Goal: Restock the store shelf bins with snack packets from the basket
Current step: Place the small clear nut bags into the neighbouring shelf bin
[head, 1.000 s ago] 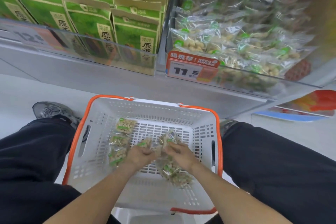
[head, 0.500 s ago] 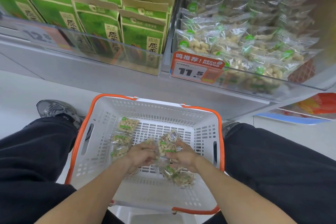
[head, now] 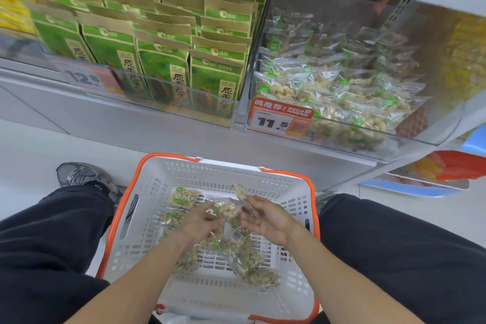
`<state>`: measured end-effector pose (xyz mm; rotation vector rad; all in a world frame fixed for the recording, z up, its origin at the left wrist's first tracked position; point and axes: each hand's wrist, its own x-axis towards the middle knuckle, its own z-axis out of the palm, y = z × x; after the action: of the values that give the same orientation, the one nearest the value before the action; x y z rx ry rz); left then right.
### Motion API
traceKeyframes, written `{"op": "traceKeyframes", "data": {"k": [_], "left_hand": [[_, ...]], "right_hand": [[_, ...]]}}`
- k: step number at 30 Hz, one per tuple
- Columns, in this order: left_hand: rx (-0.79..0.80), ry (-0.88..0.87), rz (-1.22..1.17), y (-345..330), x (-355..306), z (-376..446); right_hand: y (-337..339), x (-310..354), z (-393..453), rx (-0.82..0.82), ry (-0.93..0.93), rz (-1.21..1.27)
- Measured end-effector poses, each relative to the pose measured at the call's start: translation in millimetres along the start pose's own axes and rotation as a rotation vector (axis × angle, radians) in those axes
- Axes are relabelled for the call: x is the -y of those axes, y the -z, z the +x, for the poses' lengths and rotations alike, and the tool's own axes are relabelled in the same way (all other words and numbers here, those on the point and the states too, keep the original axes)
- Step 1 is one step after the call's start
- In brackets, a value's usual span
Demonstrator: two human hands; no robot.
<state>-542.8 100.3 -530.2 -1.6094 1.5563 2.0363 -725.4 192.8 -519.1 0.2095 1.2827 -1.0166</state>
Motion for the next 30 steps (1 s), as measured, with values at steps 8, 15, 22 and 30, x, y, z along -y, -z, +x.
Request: {"op": "traceKeyframes", "data": {"k": [8, 15, 22, 30], "left_hand": [[0.005, -0.061, 0.041, 11, -11, -11], [0.023, -0.029, -0.201, -9, -27, -28], [0.083, -0.097, -0.422, -11, -43, -49], [-0.242, -0.227, -0.038, -11, -46, -54]], "right_hand": [[17, 24, -19, -0.084, 0.099, -0.043], [1, 7, -27, -0.065, 0.222, -0.146], [-7, 11, -34, -0.004, 0.33, -0.289], [-8, 26, -42, 0.025, 0.373, -0.421]]}}
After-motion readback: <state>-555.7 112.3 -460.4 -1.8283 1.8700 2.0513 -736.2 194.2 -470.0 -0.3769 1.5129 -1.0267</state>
